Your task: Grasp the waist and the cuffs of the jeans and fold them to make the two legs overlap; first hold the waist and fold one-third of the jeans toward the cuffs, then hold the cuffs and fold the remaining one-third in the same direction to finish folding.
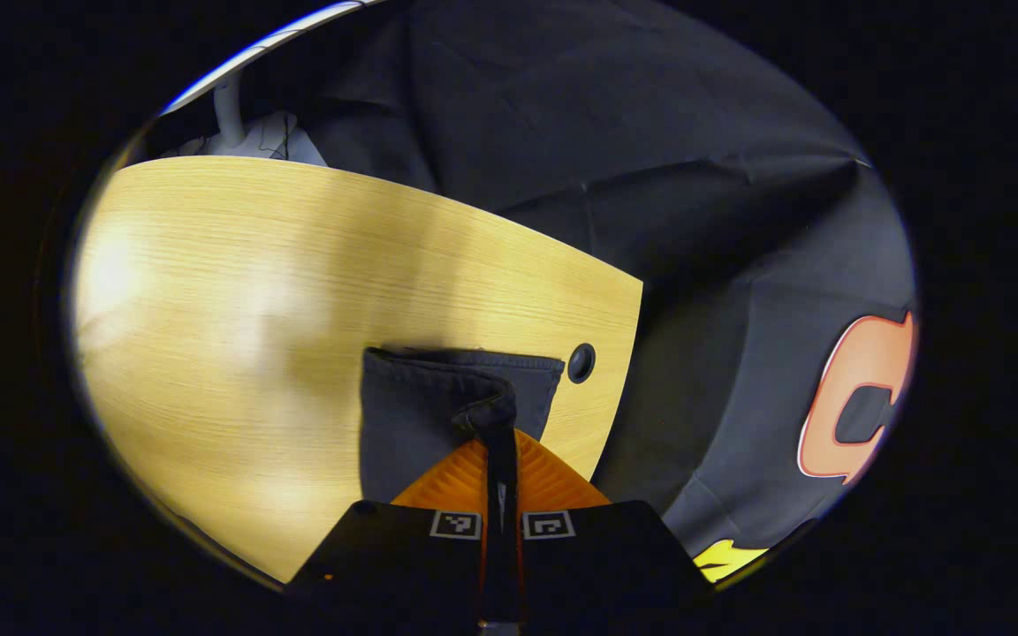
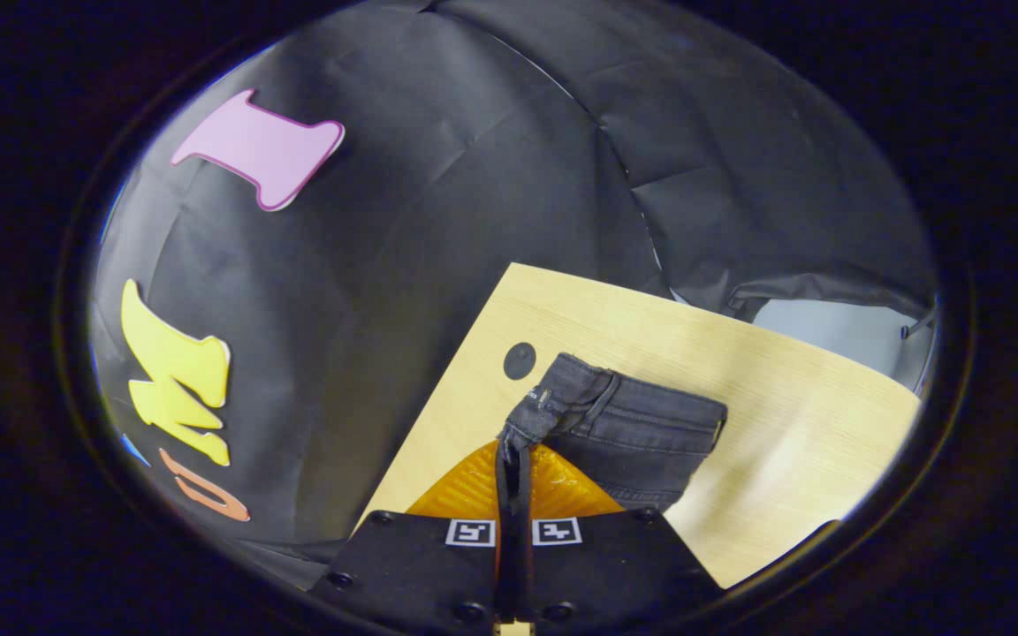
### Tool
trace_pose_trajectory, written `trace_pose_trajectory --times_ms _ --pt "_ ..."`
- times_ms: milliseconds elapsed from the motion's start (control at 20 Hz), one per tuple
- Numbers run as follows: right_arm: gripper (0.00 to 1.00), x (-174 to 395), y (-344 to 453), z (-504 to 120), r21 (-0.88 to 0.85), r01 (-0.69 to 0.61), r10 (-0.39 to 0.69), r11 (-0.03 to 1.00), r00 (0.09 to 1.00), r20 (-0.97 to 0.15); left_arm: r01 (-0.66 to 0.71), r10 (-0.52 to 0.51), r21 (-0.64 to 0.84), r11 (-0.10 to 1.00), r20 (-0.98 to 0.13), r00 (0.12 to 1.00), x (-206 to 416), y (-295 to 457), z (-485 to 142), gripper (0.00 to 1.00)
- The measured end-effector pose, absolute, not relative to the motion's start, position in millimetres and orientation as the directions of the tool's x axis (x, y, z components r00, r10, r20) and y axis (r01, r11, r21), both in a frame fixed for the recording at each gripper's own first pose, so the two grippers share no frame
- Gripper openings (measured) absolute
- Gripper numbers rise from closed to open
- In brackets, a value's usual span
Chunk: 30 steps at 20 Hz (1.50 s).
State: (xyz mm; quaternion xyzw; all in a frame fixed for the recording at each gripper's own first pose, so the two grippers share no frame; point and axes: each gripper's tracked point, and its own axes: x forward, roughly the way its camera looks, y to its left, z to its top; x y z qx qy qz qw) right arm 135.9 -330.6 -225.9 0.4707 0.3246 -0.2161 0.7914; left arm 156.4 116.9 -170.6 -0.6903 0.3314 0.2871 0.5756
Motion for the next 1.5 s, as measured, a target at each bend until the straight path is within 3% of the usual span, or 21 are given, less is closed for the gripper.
trace_pose_trajectory --times_ms 300,650,850,900,950,1050,1250,1500 --pt "0.01 174 -335 -269 0.575 0.676 -0.067 0.46 0.673 -0.737 -0.811 -0.153 -0.583 -0.053 -0.798 0.583 216 106 -207 0.04" --pt "0.01 196 -335 -316 0.483 0.716 -0.116 0.504 0.611 -0.783 -0.84 -0.144 -0.543 0.024 -0.833 0.534 228 98 -234 0.03" --pt "0.01 204 -329 -331 0.469 0.712 -0.105 0.524 0.6 -0.793 -0.811 -0.107 -0.578 0.094 -0.816 0.568 229 98 -228 0.04" --pt "0.07 209 -322 -333 0.505 0.698 -0.068 0.507 0.617 -0.784 -0.788 -0.104 -0.605 0.113 -0.796 0.596 239 92 -230 0.0" --pt "0.38 215 -310 -326 0.571 0.661 -0.012 0.487 0.658 -0.753 -0.742 -0.114 -0.657 0.132 -0.754 0.647 246 92 -214 0.34" --pt "1.0 214 -314 -321 0.56 0.656 -0.022 0.507 0.659 -0.752 -0.705 -0.069 -0.674 0.221 -0.732 0.678 251 93 -199 1.0" --pt "0.98 209 -320 -290 0.576 0.597 -0.033 0.558 0.71 -0.704 -0.592 -0.005 -0.682 0.429 -0.657 0.754 241 99 -146 0.99" --pt "0.98 157 -354 -247 0.508 0.596 -0.13 0.622 0.718 -0.684 -0.341 0.03 -0.59 0.732 -0.472 0.881 217 96 -46 0.99"
